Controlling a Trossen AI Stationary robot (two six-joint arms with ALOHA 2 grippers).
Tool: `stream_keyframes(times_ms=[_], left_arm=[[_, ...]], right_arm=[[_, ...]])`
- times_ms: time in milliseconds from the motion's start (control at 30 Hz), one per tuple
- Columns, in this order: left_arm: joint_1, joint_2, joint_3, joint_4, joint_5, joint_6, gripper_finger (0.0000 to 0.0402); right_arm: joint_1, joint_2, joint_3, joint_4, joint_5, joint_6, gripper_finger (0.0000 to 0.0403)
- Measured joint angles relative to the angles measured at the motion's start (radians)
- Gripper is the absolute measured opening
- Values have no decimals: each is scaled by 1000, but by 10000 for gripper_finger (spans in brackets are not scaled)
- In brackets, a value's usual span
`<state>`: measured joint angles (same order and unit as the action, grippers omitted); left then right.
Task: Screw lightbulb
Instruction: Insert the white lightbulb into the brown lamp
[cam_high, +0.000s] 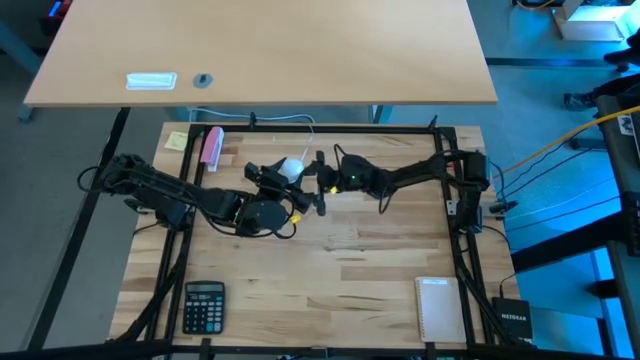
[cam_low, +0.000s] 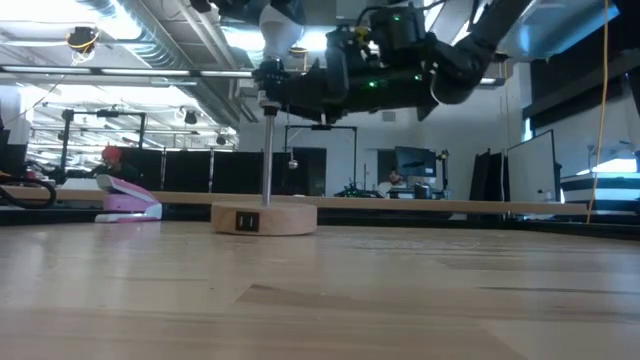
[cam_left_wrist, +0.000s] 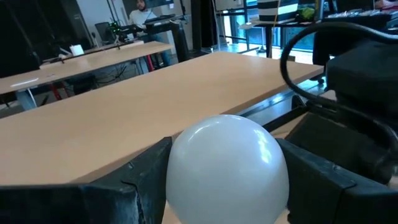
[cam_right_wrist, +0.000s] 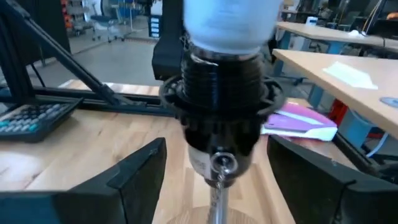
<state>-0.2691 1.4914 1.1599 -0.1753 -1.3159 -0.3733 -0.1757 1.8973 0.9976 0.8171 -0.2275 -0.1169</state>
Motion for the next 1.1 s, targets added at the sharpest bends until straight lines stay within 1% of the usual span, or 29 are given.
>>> stream_keyframes(times_ms=[67,133,200,333,400,500,633,733,800,933,1100], left_arm=[[3,0,0,1,1,-10,239],[4,0,0,0,1,-16,239],[4,0,0,1,1,-17,239],[4,0,0,-2,-3,-16,239],[5,0,0,-8,-10,-14,239],[4,0,0,-11,-15,-11,239],[5,0,1,5,5,-19,239],[3,0,1,10,11,-15,239],[3,0,1,8,10,-14,239],[4,0,1,2,8,-13,239],[3,0,1,1,5,-13,239]], right_arm=[[11,0,18,-13,15,-27,281],[19,0,33,-8,57,-48,272],[22,0,43,-13,88,-53,255],[21,20,62,-13,88,-54,212],[25,40,74,-12,86,-47,199],[25,62,76,17,78,-41,196],[25,67,76,0,95,-54,217],[25,77,70,-18,98,-56,220],[25,71,72,5,105,-66,206],[25,70,73,17,108,-51,153],[26,70,73,20,101,-44,153]])
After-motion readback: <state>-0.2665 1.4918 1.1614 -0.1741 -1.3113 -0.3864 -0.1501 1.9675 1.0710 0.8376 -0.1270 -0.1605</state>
